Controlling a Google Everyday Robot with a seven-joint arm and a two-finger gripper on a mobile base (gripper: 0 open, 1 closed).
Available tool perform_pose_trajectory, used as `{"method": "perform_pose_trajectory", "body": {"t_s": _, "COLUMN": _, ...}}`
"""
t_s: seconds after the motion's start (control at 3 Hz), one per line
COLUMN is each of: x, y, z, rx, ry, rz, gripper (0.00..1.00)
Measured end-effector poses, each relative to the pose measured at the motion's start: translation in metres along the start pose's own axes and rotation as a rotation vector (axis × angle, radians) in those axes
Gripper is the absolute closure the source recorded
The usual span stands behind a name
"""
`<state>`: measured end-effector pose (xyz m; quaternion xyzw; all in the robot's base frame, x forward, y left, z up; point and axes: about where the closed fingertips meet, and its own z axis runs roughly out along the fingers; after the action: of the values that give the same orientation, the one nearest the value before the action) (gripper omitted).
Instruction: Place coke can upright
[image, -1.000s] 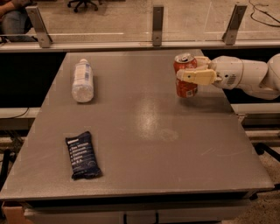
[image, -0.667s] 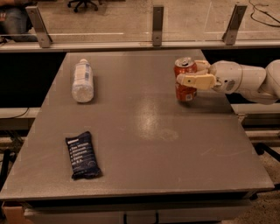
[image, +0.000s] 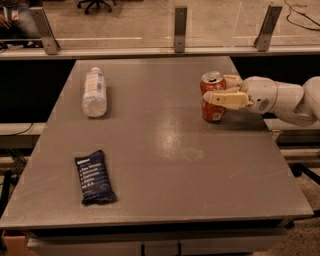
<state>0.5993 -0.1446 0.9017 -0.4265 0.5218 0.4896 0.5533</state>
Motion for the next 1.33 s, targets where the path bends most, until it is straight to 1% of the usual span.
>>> {"method": "perform_pose_trajectory", "body": {"t_s": 0.33, "x": 0.004, "y": 0.001, "z": -0.004, "rx": 0.004, "ry": 0.001, "rz": 0.000, "gripper": 0.00}}
{"method": "perform_pose_trajectory", "body": {"t_s": 0.67, "x": 0.007, "y": 0.003, "z": -0.009, "rx": 0.009, "ry": 0.009, "rz": 0.002, "gripper": 0.00}}
{"method": "perform_pose_trajectory", "body": {"t_s": 1.0, "x": 0.002, "y": 0.002, "z": -0.015, "rx": 0.003, "ry": 0.042, "rz": -0.006, "gripper": 0.00}}
{"method": "perform_pose_trajectory", "body": {"t_s": 1.33, "x": -0.013, "y": -0.003, "z": -0.036, "rx": 0.023, "ry": 0.088, "rz": -0.032, "gripper": 0.00}}
